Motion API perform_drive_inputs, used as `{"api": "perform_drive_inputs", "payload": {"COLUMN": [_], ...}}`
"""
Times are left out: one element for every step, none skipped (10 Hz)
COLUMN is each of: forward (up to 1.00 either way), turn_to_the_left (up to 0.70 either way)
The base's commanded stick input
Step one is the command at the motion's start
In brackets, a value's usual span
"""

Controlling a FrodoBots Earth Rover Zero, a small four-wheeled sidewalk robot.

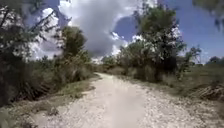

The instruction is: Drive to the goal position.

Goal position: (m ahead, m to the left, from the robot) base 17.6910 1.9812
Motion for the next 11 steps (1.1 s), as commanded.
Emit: {"api": "perform_drive_inputs", "payload": {"forward": [0.50, 0.50, 0.50, 0.50, 0.50, 0.50, 0.50, 0.50, 0.50, 0.50, 0.50], "turn_to_the_left": [0.00, 0.00, 0.00, 0.00, 0.00, 0.00, 0.00, 0.00, 0.00, 0.00, 0.00]}}
